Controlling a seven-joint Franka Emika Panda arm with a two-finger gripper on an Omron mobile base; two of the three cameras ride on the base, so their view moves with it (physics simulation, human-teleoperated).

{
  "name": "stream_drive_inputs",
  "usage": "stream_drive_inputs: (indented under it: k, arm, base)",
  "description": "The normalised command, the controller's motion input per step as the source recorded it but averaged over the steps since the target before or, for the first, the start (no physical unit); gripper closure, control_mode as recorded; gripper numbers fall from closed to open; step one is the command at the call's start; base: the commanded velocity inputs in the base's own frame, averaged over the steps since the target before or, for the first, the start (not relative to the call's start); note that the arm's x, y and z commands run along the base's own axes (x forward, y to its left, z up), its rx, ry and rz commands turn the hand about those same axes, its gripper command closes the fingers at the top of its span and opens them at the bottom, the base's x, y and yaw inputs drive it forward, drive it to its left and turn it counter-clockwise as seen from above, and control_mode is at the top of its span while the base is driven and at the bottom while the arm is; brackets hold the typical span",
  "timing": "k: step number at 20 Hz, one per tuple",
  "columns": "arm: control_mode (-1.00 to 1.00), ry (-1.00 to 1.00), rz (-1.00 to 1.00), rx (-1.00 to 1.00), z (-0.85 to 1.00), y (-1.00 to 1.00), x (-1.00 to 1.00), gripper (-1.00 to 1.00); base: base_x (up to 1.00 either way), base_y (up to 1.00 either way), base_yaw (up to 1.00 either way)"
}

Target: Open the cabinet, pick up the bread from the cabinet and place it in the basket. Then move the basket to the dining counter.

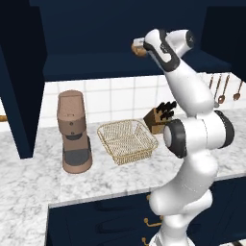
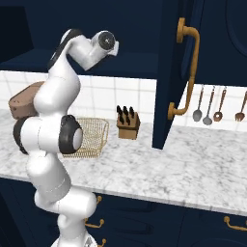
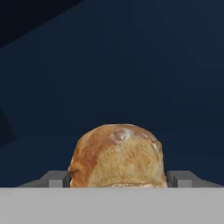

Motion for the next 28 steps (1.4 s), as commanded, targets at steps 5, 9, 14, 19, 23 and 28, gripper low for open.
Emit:
stream_drive_inputs:
  k: [5, 9, 14, 19, 23, 28]
  arm:
    - [-1.0, 0.0, -0.36, -0.02, 0.18, 0.27, -0.93, 1.0]
    - [-1.0, 0.05, -0.25, -0.09, 0.61, 0.17, -0.79, 1.0]
    - [-1.0, 0.11, -0.12, -0.1, 0.56, 0.17, -1.0, 1.0]
    - [-1.0, 0.21, -0.02, -0.12, 0.14, 0.2, -1.0, 1.0]
    - [-1.0, 0.18, 0.0, -0.07, -0.21, 0.02, -1.0, 1.0]
    - [-1.0, 0.18, 0.01, 0.0, -0.44, -0.02, -1.0, 1.0]
  base:
    - [0.0, 0.0, 0.0]
    - [0.0, 0.0, 0.0]
    - [0.0, 0.0, 0.0]
    - [0.0, 0.0, 0.0]
    - [0.0, 0.0, 0.0]
    - [0.0, 0.0, 0.0]
